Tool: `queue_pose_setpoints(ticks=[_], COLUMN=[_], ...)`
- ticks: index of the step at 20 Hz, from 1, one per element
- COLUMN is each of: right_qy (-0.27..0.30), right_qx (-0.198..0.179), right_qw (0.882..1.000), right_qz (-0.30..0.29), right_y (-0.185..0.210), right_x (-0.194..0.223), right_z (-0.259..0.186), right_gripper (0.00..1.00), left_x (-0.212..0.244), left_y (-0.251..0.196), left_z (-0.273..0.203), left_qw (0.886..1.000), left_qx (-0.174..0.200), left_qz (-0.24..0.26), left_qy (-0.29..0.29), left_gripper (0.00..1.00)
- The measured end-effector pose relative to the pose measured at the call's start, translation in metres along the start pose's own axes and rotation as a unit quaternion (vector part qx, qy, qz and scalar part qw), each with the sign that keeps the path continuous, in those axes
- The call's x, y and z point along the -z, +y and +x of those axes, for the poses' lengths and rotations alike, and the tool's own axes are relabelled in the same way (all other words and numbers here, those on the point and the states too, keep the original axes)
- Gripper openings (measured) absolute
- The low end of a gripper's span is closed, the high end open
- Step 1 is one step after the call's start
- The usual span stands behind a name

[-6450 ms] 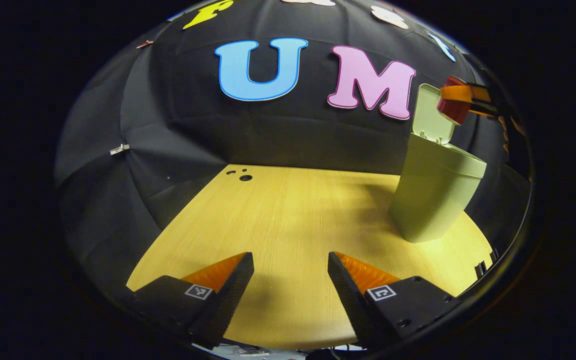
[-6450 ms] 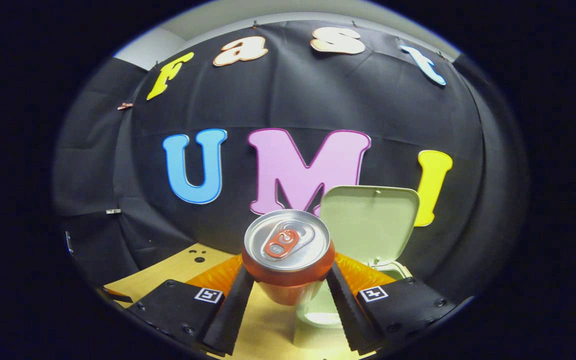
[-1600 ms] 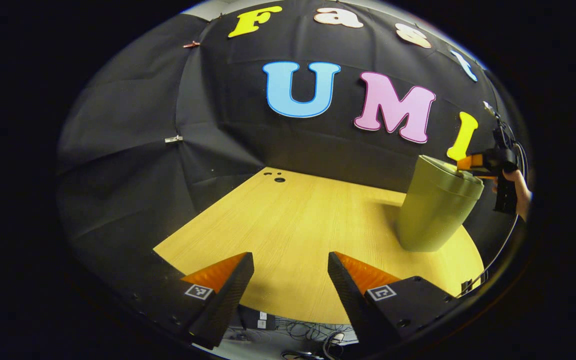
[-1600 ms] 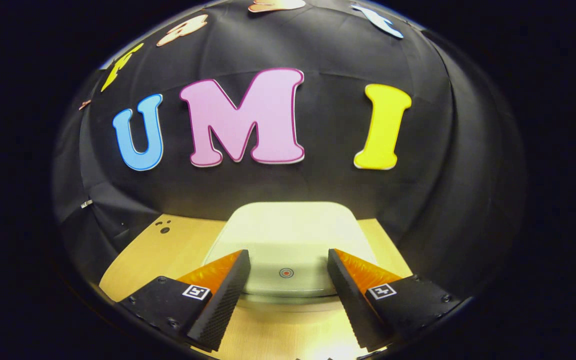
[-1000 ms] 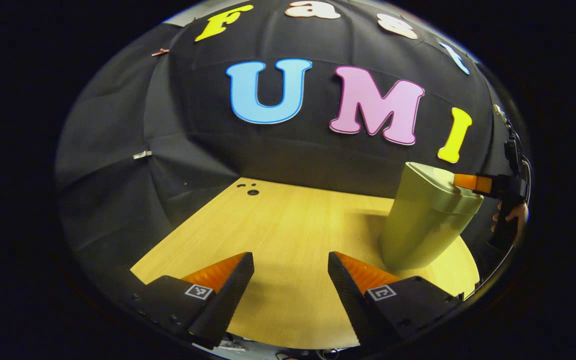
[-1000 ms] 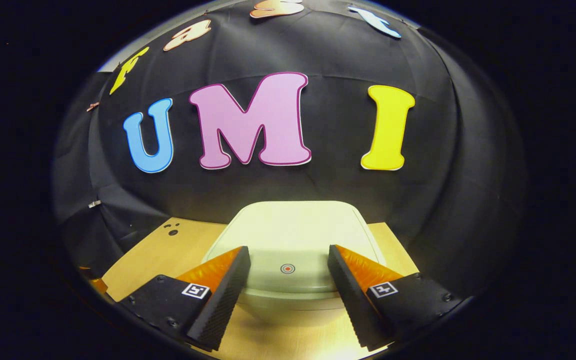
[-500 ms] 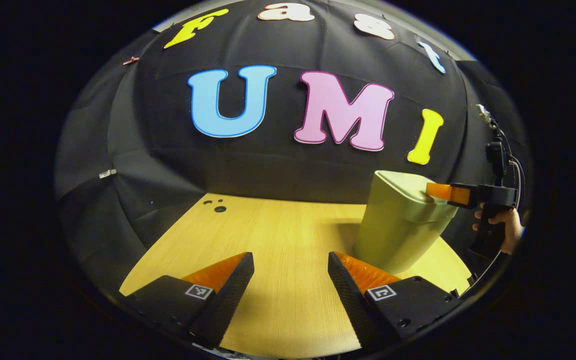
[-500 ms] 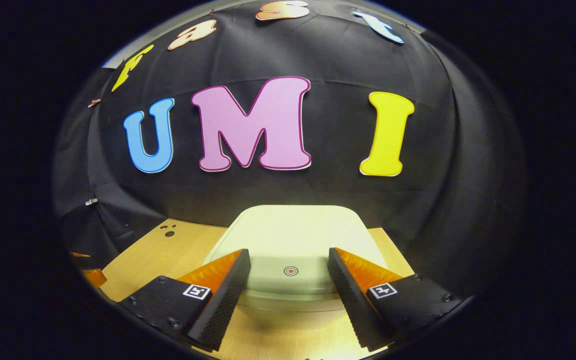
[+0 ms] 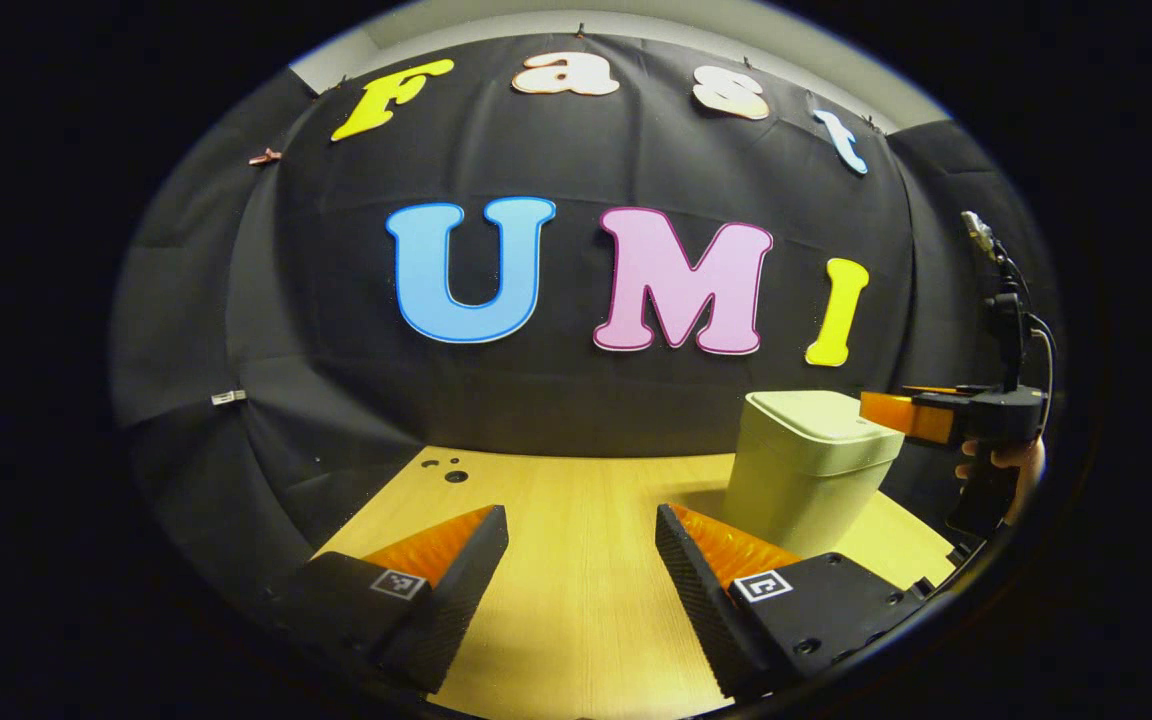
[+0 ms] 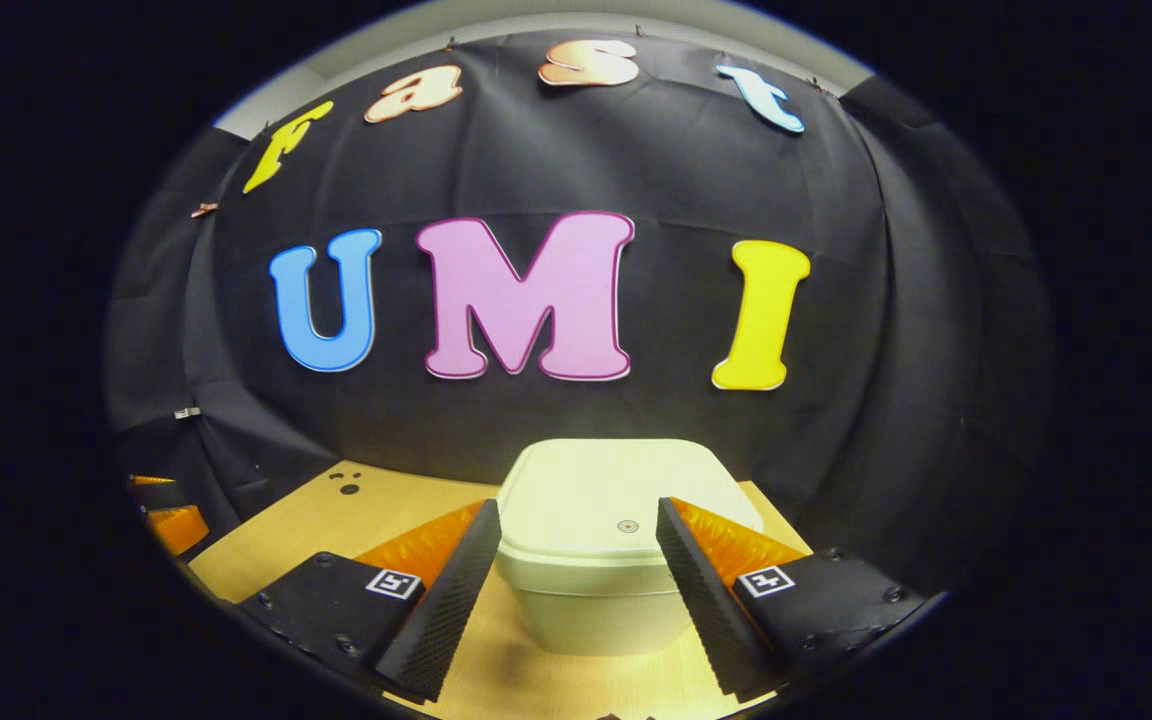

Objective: Press the lid of the desktop garbage bin to open it, pick up the crumpled paper on the desktop and throw it into the bin, then pick up the pop can on the desktop and drop it into the bin, and finally close the garbage bin lid.

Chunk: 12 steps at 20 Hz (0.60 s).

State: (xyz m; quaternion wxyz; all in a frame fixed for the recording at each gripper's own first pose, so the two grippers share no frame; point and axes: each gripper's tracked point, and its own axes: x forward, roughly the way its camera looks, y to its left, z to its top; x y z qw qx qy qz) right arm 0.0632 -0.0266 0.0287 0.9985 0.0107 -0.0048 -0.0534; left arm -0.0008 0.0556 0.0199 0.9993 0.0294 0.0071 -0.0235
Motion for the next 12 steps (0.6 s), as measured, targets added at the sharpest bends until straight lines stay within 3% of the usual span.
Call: queue_pose_setpoints(ticks=[6, 12], right_qy=[0.016, 0.066], right_qx=[-0.022, -0.033], right_qw=[1.0, 0.997], right_qz=[0.011, 0.018], right_y=[0.045, 0.072], right_x=[0.025, 0.079], right_z=[-0.046, -0.076], right_gripper=[0.98, 0.98], left_x=[0.009, 0.022], left_y=[0.01, 0.002], left_z=[-0.018, -0.014], left_qw=[1.0, 1.0], left_qx=[-0.013, 0.017], left_qz=[-0.016, -0.017], left_qy=[-0.004, 0.007], left_gripper=[0.96, 0.96])
